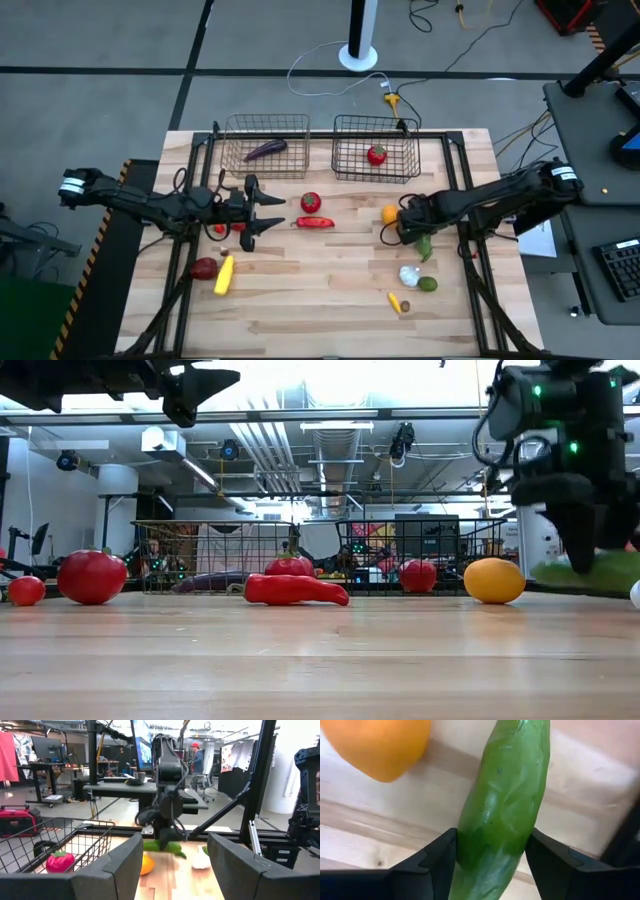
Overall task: Sort produce into baskets
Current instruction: Put the green cucumber into the left wire basket
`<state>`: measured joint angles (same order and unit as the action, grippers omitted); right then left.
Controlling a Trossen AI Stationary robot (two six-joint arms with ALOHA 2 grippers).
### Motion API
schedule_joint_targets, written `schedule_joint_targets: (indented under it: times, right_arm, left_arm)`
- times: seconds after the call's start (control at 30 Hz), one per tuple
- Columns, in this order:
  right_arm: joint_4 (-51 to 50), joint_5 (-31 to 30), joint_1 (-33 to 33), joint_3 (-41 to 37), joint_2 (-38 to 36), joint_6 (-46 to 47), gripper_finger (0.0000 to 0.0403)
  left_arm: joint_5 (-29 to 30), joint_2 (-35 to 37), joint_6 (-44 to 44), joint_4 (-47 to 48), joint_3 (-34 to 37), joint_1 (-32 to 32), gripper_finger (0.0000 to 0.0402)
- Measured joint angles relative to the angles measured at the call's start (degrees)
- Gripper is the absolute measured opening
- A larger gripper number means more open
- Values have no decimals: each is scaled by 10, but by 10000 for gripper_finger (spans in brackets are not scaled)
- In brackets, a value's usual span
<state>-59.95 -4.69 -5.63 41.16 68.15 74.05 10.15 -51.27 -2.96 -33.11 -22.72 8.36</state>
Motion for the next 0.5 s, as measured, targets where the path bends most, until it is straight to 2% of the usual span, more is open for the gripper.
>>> schedule_joint_targets:
  times: [0.23, 0.37, 0.5]
  right_arm:
    - [-96, -91, 0, 113, -21, -24, 206]
    - [-91, -163, -1, 172, -24, -87, 206]
    - [-27, -237, -2, 203, -20, -182, 206]
  left_arm:
    - [0, 0, -12, 12, 0, -1, 205]
    - [0, -9, -24, 11, 0, -2, 205]
    - [0, -39, -45, 10, 0, -3, 205]
